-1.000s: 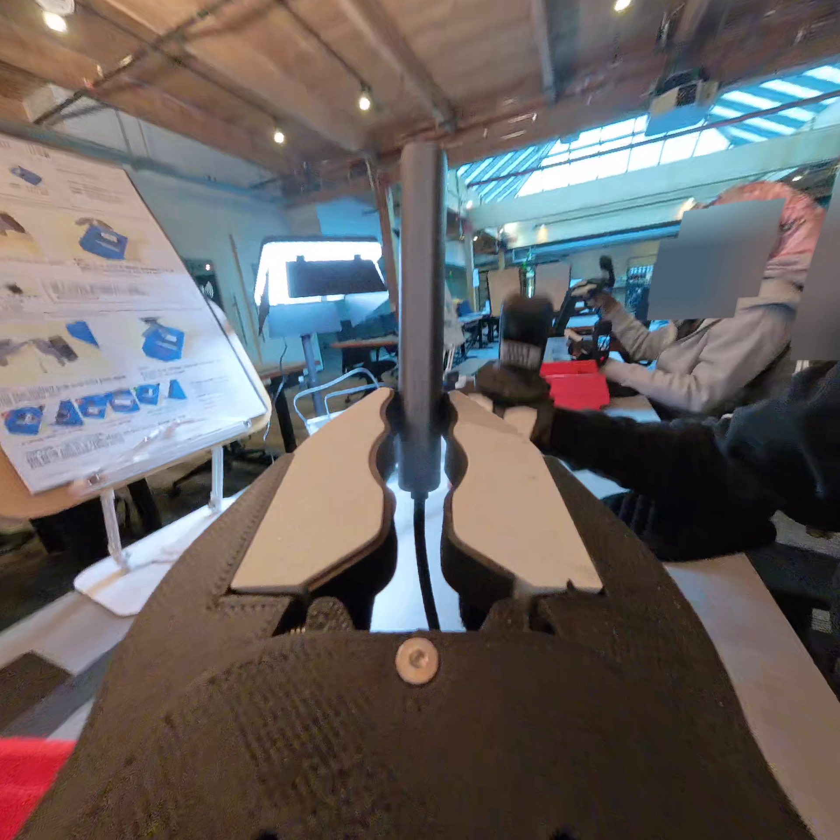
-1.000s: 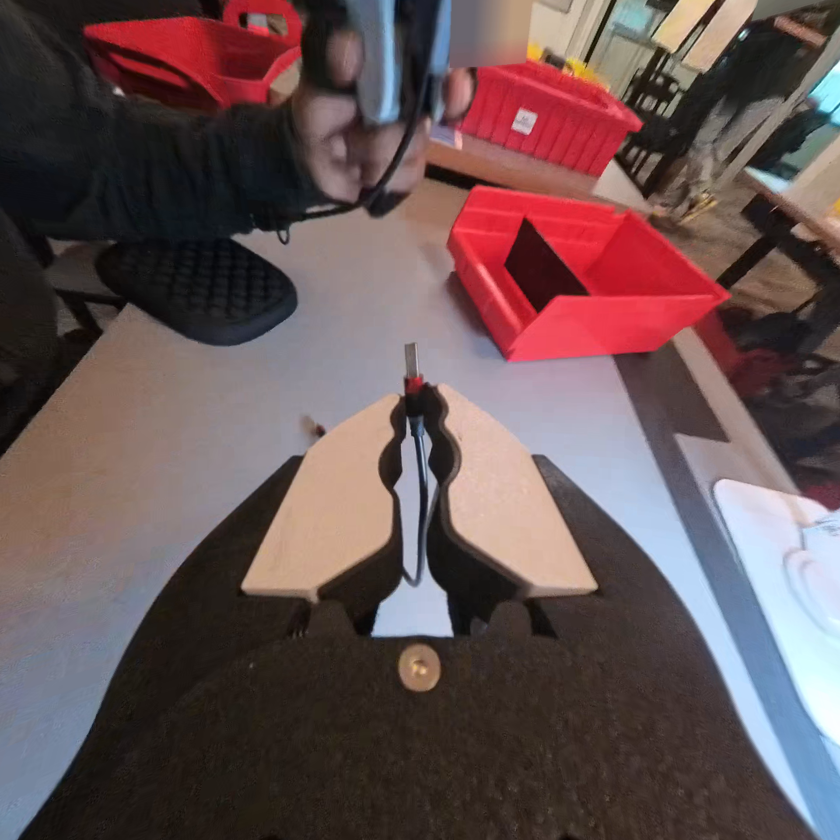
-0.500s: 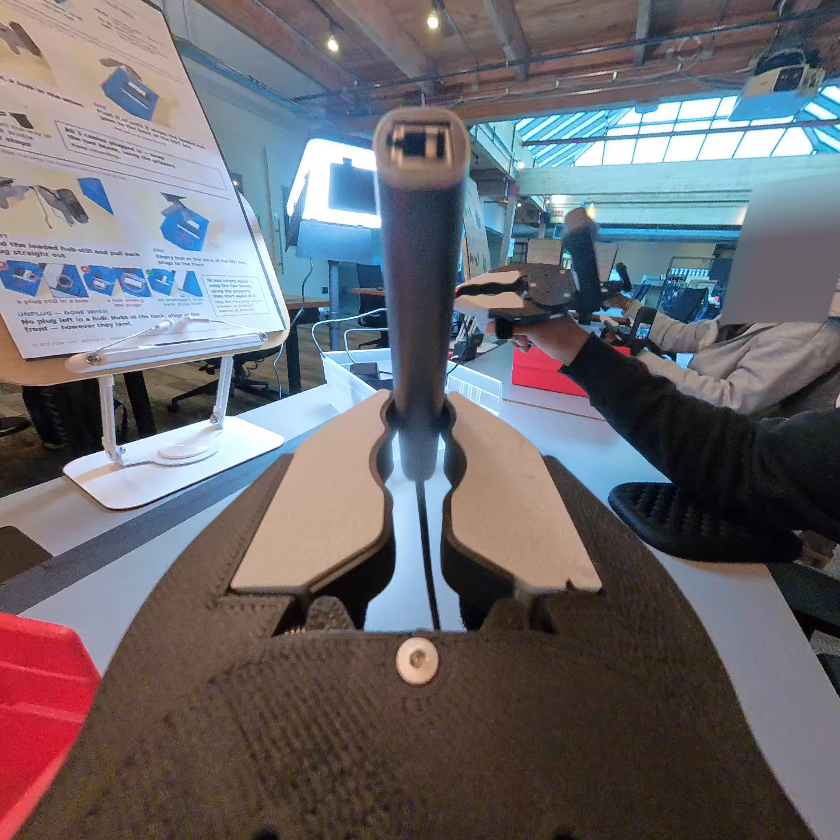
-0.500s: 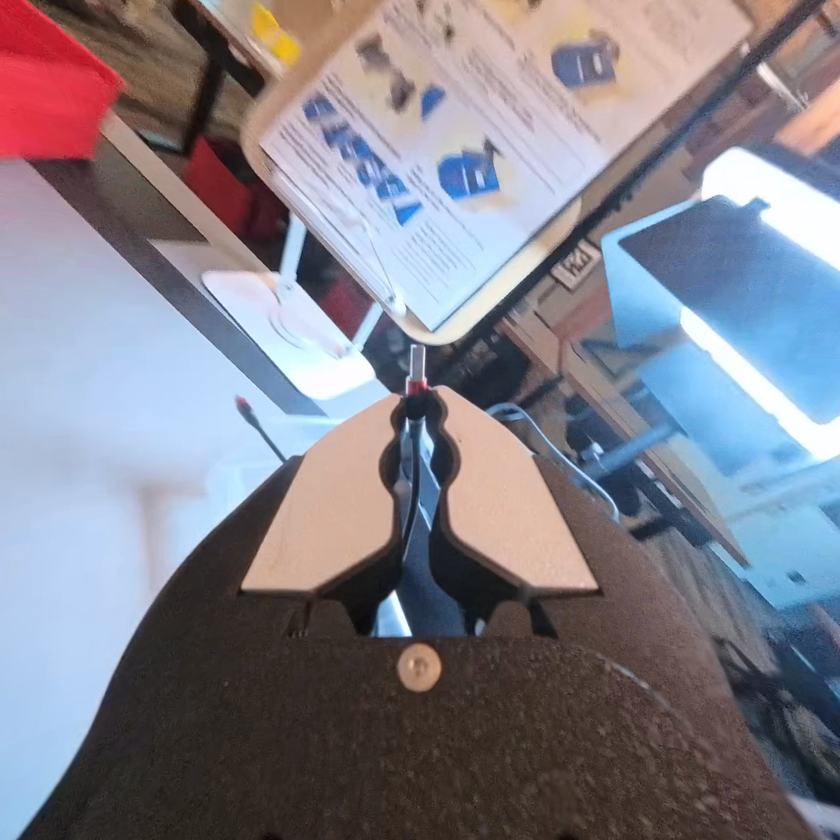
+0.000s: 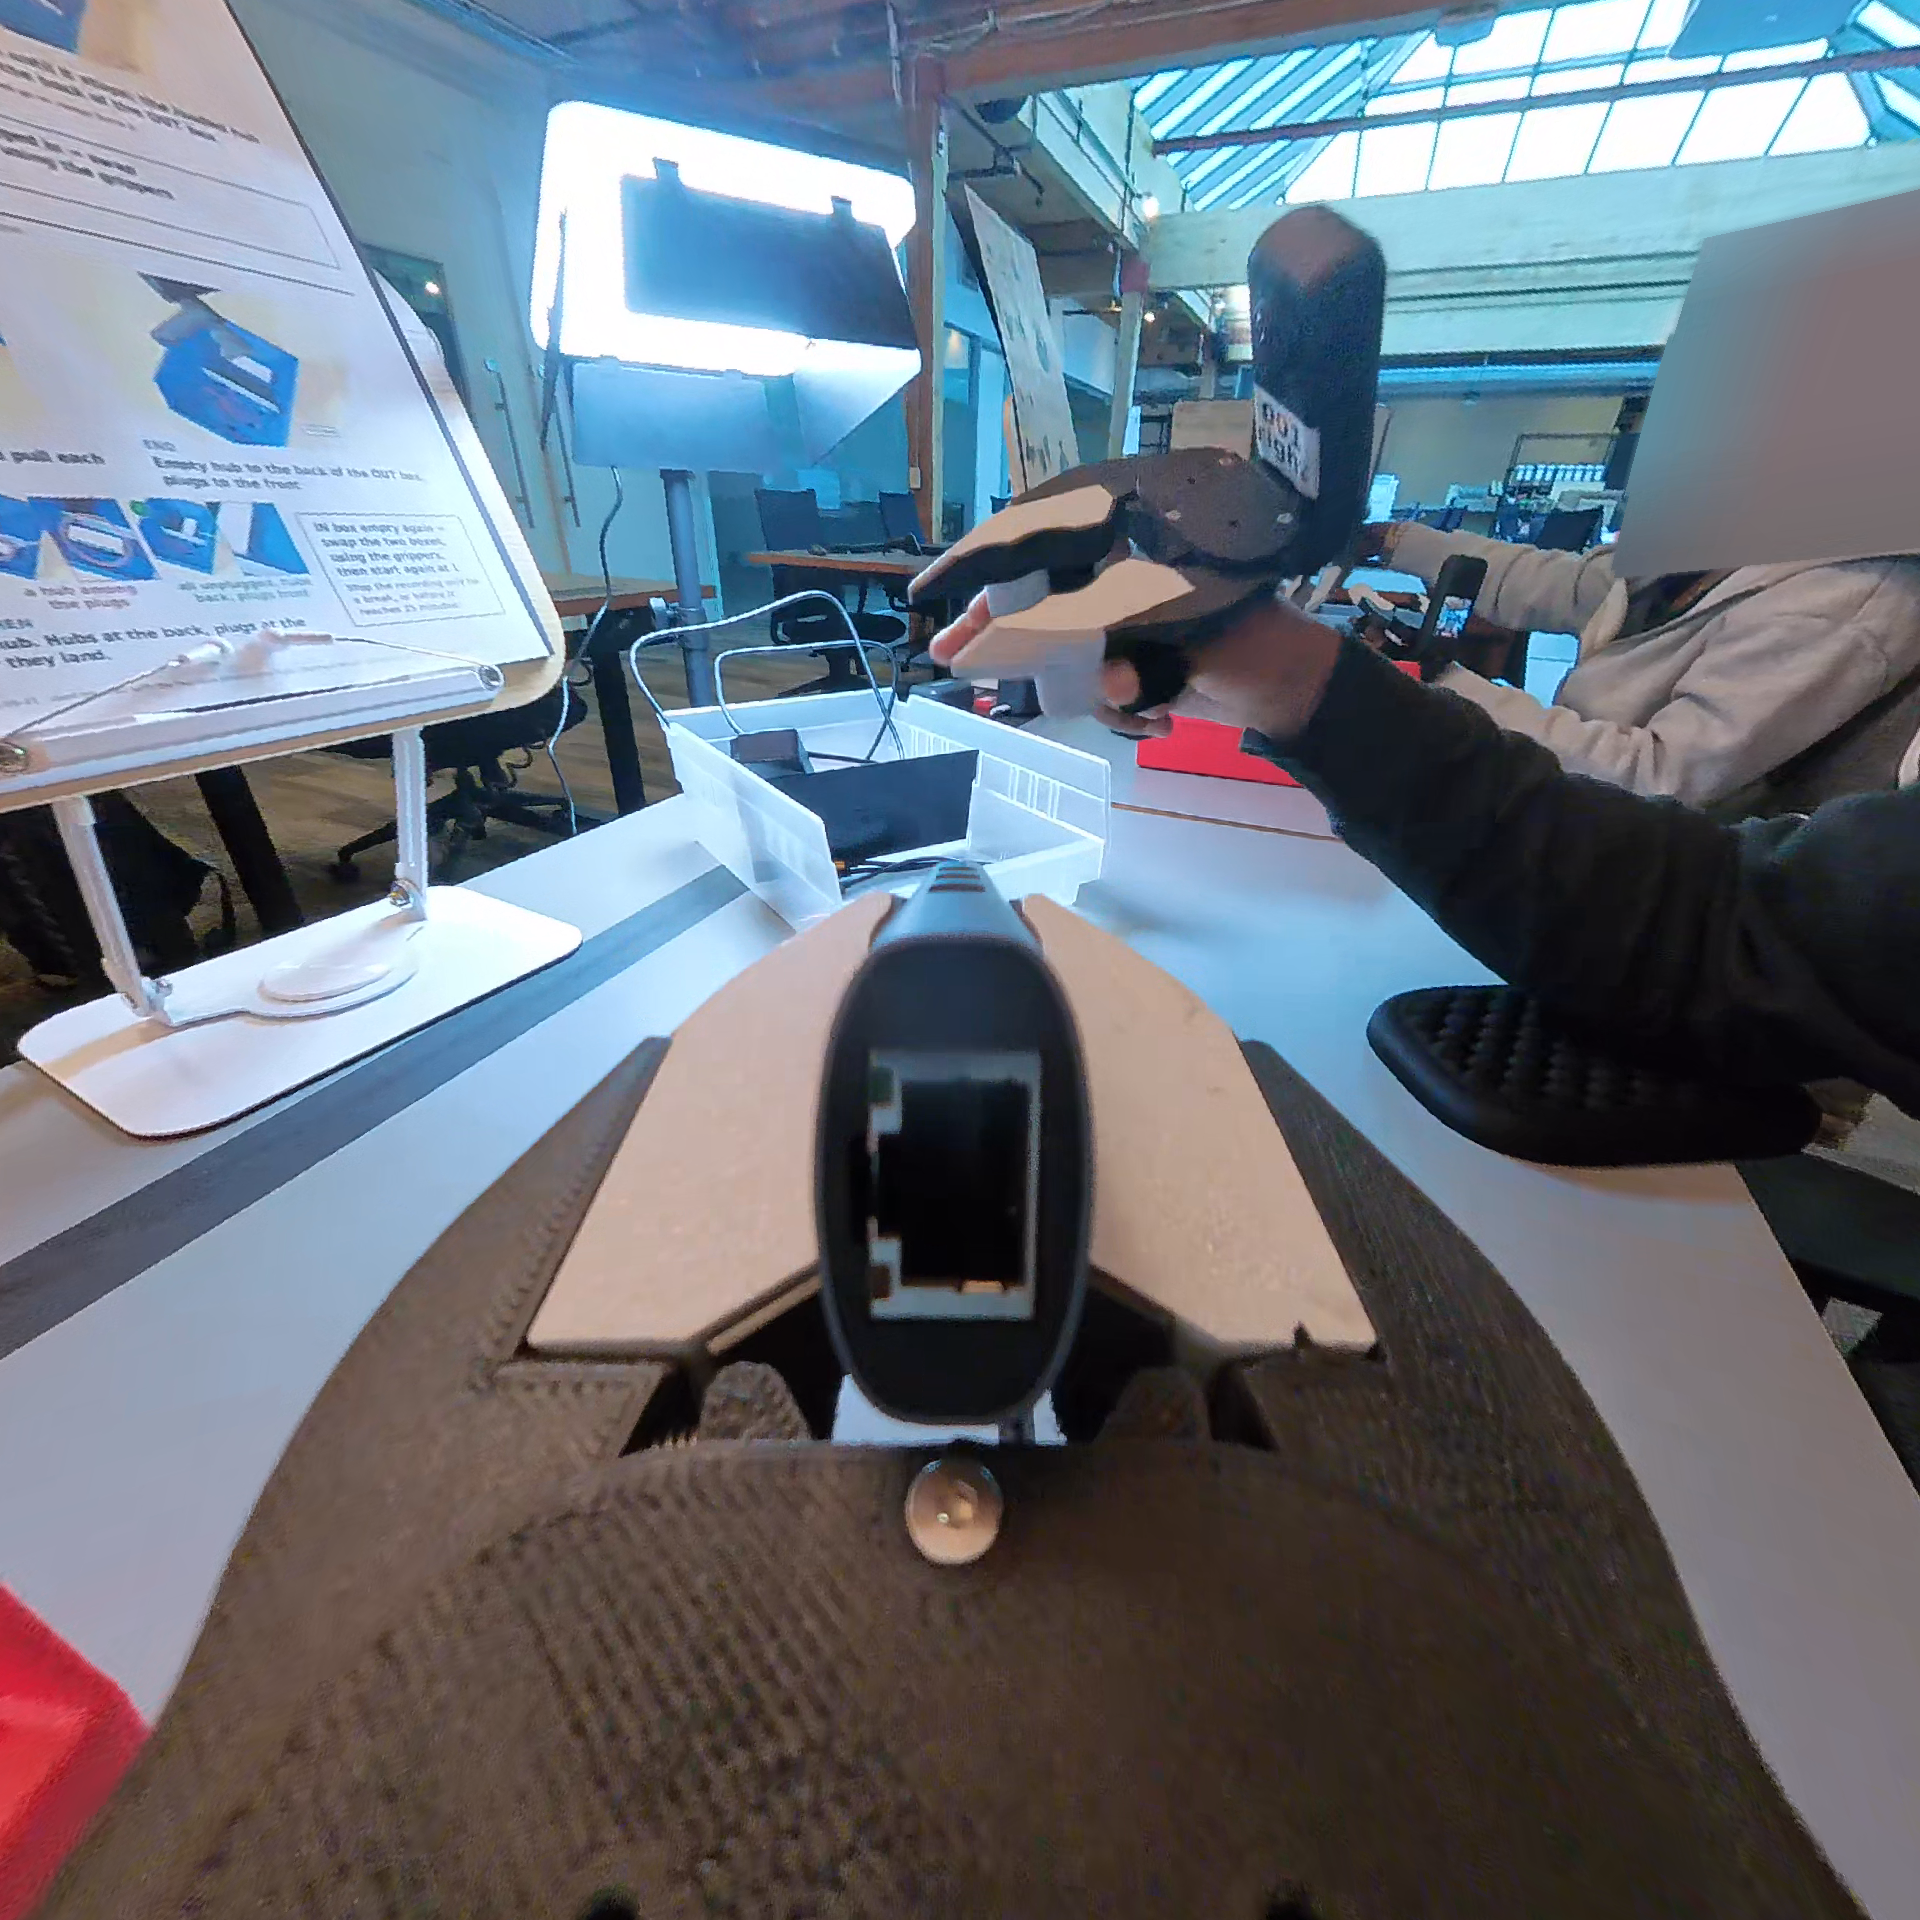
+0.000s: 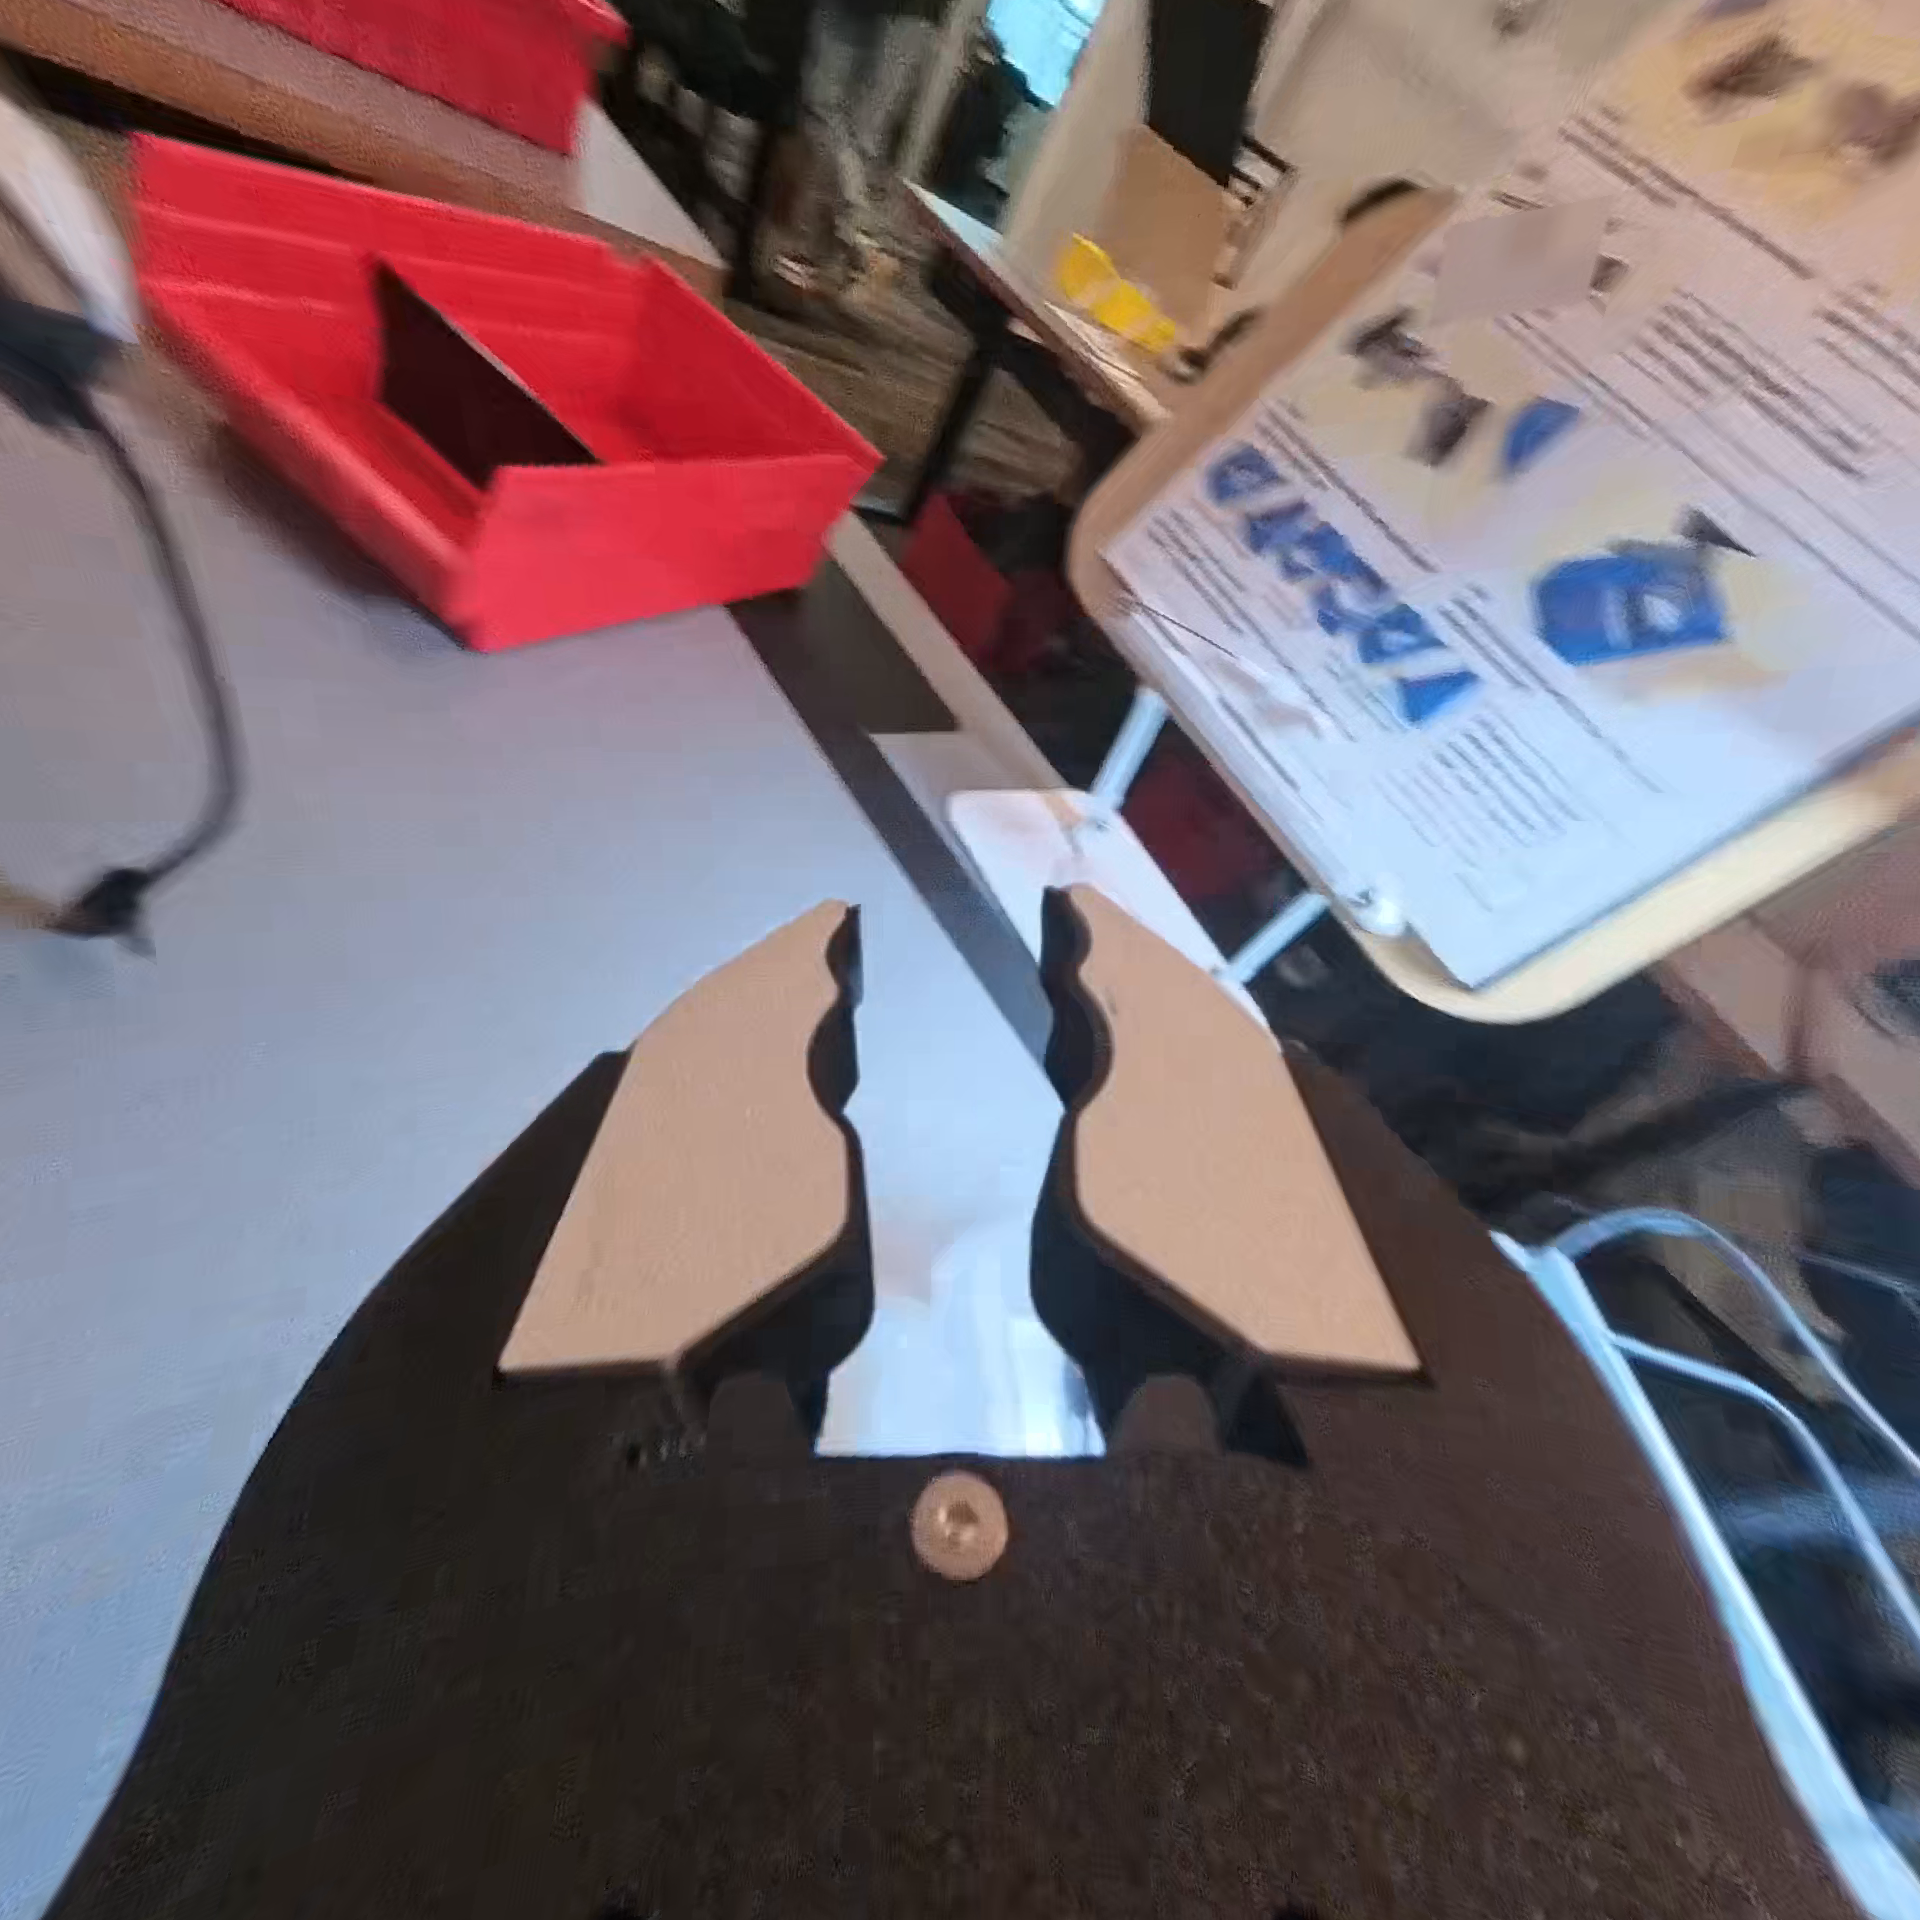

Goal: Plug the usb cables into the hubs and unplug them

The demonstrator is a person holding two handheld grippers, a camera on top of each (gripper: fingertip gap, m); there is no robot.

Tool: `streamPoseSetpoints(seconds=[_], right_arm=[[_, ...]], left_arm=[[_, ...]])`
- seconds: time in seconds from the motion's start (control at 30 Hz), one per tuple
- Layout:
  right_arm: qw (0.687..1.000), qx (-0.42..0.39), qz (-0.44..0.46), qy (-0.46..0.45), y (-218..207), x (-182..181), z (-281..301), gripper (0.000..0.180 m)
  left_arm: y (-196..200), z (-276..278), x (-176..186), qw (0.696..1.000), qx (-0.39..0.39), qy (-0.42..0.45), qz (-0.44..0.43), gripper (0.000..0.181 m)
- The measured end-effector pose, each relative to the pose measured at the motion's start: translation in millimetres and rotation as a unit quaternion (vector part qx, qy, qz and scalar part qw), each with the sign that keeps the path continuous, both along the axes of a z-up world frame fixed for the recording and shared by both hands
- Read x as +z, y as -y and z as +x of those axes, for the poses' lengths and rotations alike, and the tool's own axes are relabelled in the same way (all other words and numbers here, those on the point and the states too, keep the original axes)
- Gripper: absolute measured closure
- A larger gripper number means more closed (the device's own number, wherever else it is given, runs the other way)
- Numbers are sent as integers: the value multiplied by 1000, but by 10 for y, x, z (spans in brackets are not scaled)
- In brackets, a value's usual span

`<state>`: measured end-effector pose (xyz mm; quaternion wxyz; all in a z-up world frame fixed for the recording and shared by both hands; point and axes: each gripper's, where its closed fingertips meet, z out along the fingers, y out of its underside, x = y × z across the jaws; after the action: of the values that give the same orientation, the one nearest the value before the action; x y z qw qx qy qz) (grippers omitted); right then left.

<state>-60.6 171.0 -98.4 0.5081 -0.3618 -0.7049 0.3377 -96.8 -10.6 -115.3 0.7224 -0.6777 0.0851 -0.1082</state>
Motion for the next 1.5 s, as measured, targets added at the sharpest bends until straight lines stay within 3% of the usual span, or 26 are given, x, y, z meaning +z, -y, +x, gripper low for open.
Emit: streamPoseSetpoints(seconds=[0.13,0.27,0.3,0.33,0.4,0.57,0.73,0.87,1.07,1.17,1.27,1.5], right_arm=[[980,185,-47,62,1069,-228,-5,144],[958,258,-65,102,1628,-485,-14,141],[956,267,-67,100,1693,-503,-15,151],[956,270,-67,91,1718,-492,-21,175],[954,280,-64,88,1680,-430,12,176],[979,201,-33,27,1019,148,107,176],[991,-12,132,11,-182,692,101,175],[947,-163,275,37,-1217,879,19,175],[855,-304,407,108,-2475,464,-78,175],[858,-324,357,179,-2813,-174,-94,173],[901,-299,235,209,-2708,-615,-177,142],[967,-229,-19,113,-2260,-392,-192,136]], left_arm=[[-21,132,-19,1000,-19,-7,1,161],[-34,293,-42,999,-41,-21,0,161],[-39,323,-55,999,-43,-28,-2,161],[-36,356,-63,998,-47,-37,-2,163],[-34,376,-62,998,-44,-45,-2,159],[-26,88,20,999,-16,29,-6,132],[-36,-144,-88,999,21,37,-22,135],[-63,-104,-139,999,24,15,-34,139],[-68,-57,-181,999,26,-4,-40,143],[-84,-51,-217,999,23,1,-46,144],[-94,-44,-256,998,21,-1,-52,144],[-123,-28,-359,998,15,-1,-69,144]])
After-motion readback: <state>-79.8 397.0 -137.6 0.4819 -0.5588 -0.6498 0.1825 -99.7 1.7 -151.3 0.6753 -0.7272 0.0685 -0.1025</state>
